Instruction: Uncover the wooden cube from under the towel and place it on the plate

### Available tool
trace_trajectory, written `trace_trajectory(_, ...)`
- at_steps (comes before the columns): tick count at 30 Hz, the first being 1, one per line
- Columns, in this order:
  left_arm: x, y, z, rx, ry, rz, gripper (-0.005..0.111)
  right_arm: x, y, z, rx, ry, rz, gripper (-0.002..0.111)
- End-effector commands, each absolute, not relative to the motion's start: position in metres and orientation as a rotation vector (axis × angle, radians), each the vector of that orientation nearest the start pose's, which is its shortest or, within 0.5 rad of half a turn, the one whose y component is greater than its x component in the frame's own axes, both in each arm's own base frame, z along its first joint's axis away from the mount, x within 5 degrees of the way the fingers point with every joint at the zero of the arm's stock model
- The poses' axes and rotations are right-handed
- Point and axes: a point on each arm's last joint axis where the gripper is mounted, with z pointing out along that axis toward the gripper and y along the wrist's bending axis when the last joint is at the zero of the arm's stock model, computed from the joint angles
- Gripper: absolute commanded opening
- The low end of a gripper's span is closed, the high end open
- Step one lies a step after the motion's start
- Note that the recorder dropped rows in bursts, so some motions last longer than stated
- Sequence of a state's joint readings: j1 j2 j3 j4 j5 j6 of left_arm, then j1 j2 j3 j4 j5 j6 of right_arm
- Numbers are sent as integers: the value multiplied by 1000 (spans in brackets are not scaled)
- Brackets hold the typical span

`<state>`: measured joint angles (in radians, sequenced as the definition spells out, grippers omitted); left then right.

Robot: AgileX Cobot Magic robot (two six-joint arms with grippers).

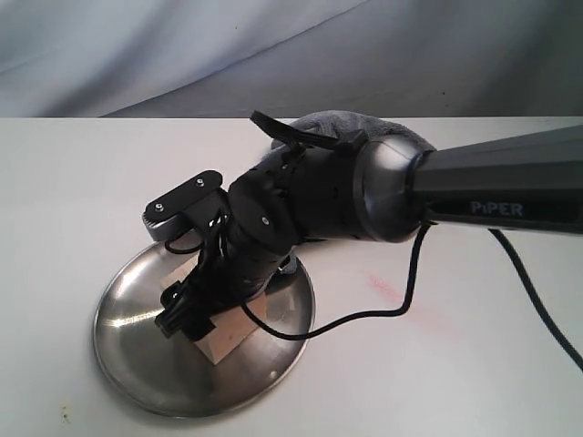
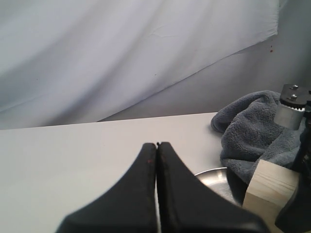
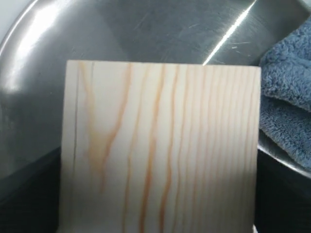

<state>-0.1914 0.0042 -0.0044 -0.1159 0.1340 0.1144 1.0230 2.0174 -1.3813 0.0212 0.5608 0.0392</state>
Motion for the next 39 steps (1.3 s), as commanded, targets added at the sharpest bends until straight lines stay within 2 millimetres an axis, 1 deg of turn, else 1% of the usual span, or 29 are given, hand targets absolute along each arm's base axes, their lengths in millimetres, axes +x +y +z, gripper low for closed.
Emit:
trace_trajectory(1,55,-13,201,169,1612,-169,0,220,363,169,-1276,2386,328,101)
trace_trajectory(2,55,-13,201,169,1612,-169,0,220,363,168,-1274,2391,326,105)
trace_trajectory(5,55,-13,201,169,1612,-169,0,220,363,169,-1267,2396,336,105)
trace_trajectory(7,55,-13,201,169,1612,-169,0,219,362,177,-1256,2391,350,105)
trace_trajectory(9,55,-13,201,169,1612,-169,0,218,360,192,-1239,2359,374,105)
trace_trajectory(10,55,-13,201,169,1612,-169,0,217,359,207,-1218,2318,402,105)
trace_trajectory(11,55,-13,201,169,1612,-169,0,217,357,215,-1216,2292,403,105)
trace_trajectory(12,55,-13,201,169,1612,-169,0,219,353,225,-1238,2238,367,105)
trace_trajectory(13,55,-13,201,169,1612,-169,0,221,351,229,-1256,2214,327,105)
trace_trajectory(14,55,-13,201,169,1612,-169,0,225,344,231,-1289,2192,225,105)
trace_trajectory(15,55,-13,201,169,1612,-169,0,229,339,230,-1294,2193,159,105)
trace_trajectory(16,55,-13,201,169,1612,-169,0,240,329,227,-1306,2199,15,105)
trace_trajectory(17,55,-13,201,169,1612,-169,0,245,322,226,-1313,2200,-66,105)
trace_trajectory(18,55,-13,201,169,1612,-169,0,255,311,227,-1311,2191,-191,105)
trace_trajectory(19,55,-13,201,169,1612,-169,0,264,302,227,-1292,2206,-248,105)
trace_trajectory(21,55,-13,201,169,1612,-169,0,272,296,226,-1286,2211,-270,105)
trace_trajectory(24,55,-13,201,169,1612,-169,0,277,291,226,-1307,2189,-296,105)
trace_trajectory(28,55,-13,201,169,1612,-169,0,279,293,226,-1315,2166,-279,105)
trace_trajectory(31,55,-13,201,169,1612,-169,0,280,295,222,-1322,2159,-264,105)
trace_trajectory(33,55,-13,201,169,1612,-169,0,281,298,211,-1341,2173,-266,105)
trace_trajectory(36,55,-13,201,169,1612,-169,0,285,301,191,-1394,2175,-318,105)
trace_trajectory(38,55,-13,201,169,1612,-169,0,288,302,182,-1422,2156,-363,105)
trace_trajectory(39,55,-13,201,169,1612,-169,0,289,302,182,-1422,2150,-367,105)
